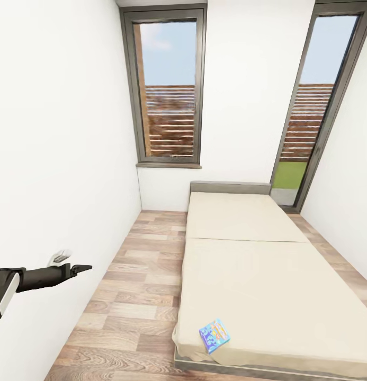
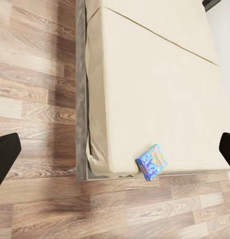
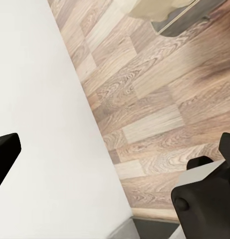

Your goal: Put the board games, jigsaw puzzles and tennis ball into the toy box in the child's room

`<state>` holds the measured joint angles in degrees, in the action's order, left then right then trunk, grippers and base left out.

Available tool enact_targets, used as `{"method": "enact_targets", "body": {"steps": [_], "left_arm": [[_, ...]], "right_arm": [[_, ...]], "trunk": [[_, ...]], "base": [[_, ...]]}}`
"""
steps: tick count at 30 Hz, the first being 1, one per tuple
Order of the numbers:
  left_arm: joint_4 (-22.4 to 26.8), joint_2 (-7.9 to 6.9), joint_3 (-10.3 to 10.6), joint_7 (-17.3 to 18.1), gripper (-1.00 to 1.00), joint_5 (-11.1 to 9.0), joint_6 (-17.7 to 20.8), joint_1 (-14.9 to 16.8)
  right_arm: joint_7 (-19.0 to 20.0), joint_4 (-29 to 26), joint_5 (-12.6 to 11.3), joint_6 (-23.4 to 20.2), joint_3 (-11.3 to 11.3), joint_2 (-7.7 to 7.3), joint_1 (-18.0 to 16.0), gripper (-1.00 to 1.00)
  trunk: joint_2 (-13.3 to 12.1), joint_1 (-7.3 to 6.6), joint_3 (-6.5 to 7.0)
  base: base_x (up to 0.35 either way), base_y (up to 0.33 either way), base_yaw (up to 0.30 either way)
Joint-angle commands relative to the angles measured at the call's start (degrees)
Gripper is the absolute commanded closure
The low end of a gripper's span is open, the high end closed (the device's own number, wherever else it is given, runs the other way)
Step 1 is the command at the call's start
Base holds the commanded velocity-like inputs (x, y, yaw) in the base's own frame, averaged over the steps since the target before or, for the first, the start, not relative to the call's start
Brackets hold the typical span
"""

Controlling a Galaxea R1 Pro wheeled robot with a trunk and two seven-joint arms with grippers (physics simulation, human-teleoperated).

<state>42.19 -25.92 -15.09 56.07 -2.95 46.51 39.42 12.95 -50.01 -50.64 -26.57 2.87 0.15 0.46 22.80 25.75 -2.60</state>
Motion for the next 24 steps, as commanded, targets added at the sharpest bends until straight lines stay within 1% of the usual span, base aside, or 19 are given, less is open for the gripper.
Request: {"method": "enact_targets", "body": {"steps": [1,12,15,18,19,21,22,24], "left_arm": [[0.0,-0.01,0.0,0.0,-1.00,-0.3,0.5,0.0],[0.0,-0.01,0.0,0.0,-1.00,-0.3,0.5,0.0],[0.0,-0.01,0.0,0.0,-1.00,-0.3,0.5,0.0],[0.0,-0.01,0.0,0.0,-1.00,-0.3,0.5,0.0],[0.0,-0.01,0.0,0.0,-1.00,-0.3,0.5,0.0],[0.0,-0.01,0.0,0.0,-1.00,-0.3,0.5,0.0],[0.0,-0.01,0.0,0.0,-1.00,-0.3,0.5,0.0],[0.0,-0.01,0.0,0.0,-1.00,-0.3,0.5,0.0]], "right_arm": [[0.0,-0.1,-0.2,-0.2,-0.1,0.10,0.0,-1.00],[0.0,-0.1,-0.2,-0.2,0.0,0.20,0.0,-1.00],[0.0,-0.1,0.0,0.5,0.0,0.39,0.0,-1.00],[0.0,0.0,1.3,2.4,0.0,0.61,0.0,-1.00],[0.0,0.2,2.4,3.8,0.0,0.69,0.0,-1.00],[0.0,0.6,3.7,5.2,-0.1,0.76,0.0,-1.00],[0.0,1.8,5.6,7.1,-0.2,0.79,0.0,-1.00],[0.0,2.4,6.1,7.6,-0.2,0.80,0.0,-1.00]], "trunk": [[0.1,0.04,-0.12],[0.1,0.04,-0.12],[0.1,0.04,-0.12],[0.1,0.04,-0.07],[0.1,0.04,-0.04],[0.1,0.04,0.01],[0.1,0.04,0.02],[0.1,0.04,0.04]], "base": [[0.000,0.004,0.000],[0.000,0.001,0.000],[0.000,0.000,0.000],[0.000,0.000,-0.028],[0.000,0.000,-0.073],[0.000,0.000,-0.061],[0.000,0.000,-0.022],[0.000,0.000,-0.016]]}}
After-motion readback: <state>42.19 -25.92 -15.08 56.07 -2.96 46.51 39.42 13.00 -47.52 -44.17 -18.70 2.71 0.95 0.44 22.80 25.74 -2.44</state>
